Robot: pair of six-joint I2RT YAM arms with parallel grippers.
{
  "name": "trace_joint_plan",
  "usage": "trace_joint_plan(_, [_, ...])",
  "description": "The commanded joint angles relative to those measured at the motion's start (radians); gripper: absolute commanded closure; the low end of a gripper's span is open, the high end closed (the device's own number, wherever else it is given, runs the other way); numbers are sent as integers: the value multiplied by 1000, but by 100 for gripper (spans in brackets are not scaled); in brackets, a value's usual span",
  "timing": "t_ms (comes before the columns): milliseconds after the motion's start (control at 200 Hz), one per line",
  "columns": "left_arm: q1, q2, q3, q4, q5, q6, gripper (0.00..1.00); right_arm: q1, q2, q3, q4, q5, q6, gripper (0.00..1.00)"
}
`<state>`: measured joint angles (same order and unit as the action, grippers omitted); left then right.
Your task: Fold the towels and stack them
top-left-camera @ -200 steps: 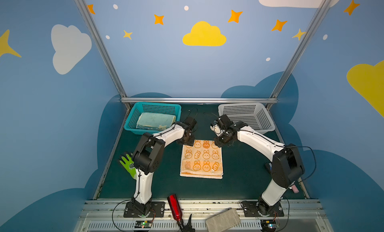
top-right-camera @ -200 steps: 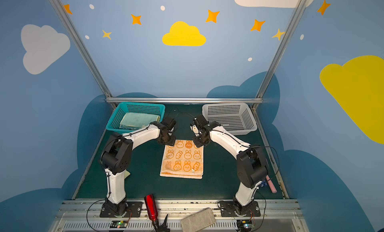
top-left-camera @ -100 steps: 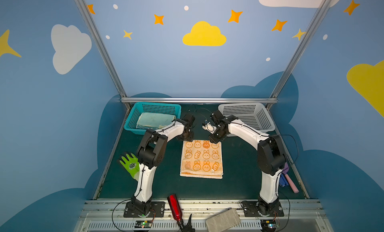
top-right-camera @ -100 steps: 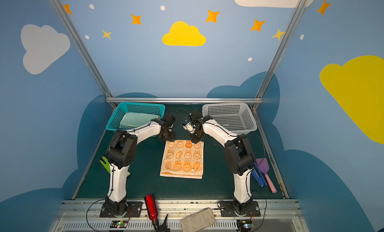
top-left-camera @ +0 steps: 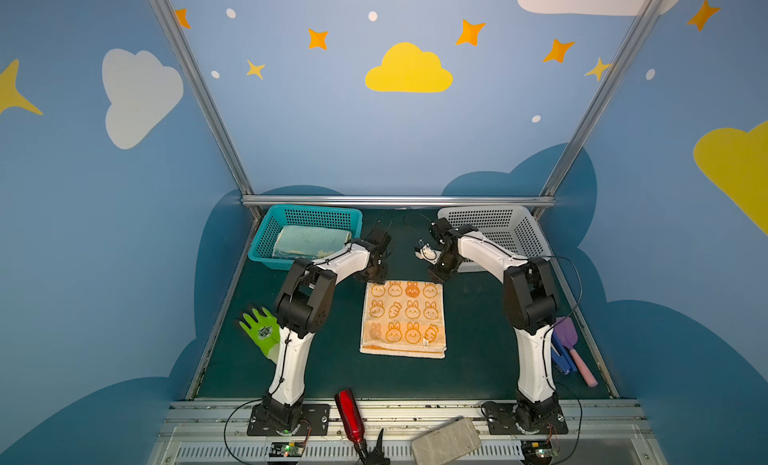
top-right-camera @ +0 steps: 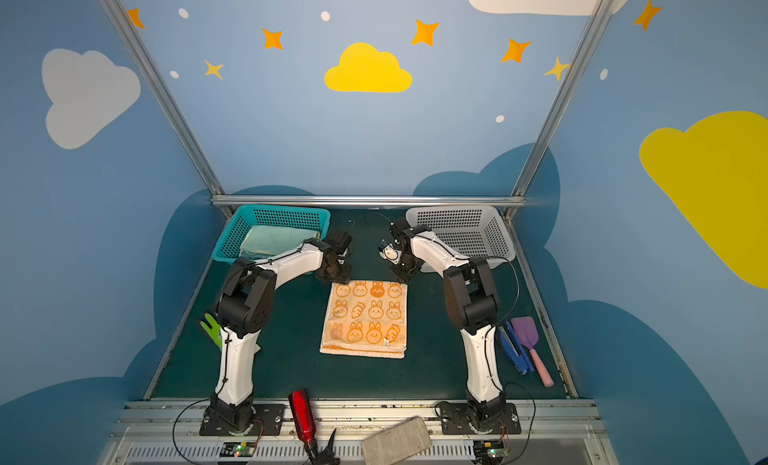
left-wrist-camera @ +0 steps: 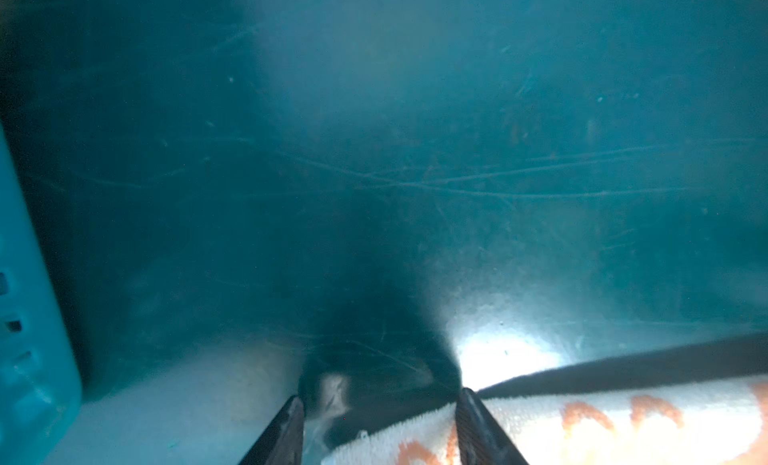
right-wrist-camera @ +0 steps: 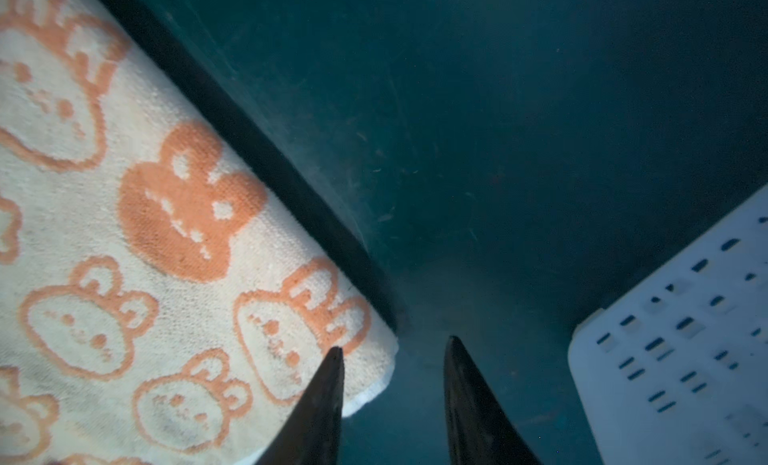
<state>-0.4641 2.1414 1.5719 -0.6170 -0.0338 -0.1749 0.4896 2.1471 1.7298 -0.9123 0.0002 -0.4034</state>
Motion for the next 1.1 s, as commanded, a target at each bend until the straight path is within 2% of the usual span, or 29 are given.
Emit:
trace_joint_plan(0, [5, 49, -27, -47, -30, 10, 45, 1, 50, 27, -46, 45, -27, 61])
trace_joint_plan(180, [4, 51, -30, -65, -26, 6, 53, 0, 105, 56, -83, 84, -38, 61])
trace_joint_plan(285, [3, 46, -31, -68, -26, 3, 54, 1, 124, 57, -92, 87, -48, 61])
trace_joint_plan(466, [3, 24, -20, -66, -29, -6, 52, 4, 125, 51, -97, 78, -57, 61])
trace_joint_plan(741, [20, -10, -25, -59, -54, -5, 50, 56, 50, 42, -19, 117, -88, 61])
trace_joint_plan(951, [47, -52, -66, -38, -40, 0, 50, 19, 123, 170, -77, 150, -33, 61])
trace_joint_plan(1096, [47, -69, -72, -33, -32, 9, 49, -25, 130, 187, -80, 159, -8, 60])
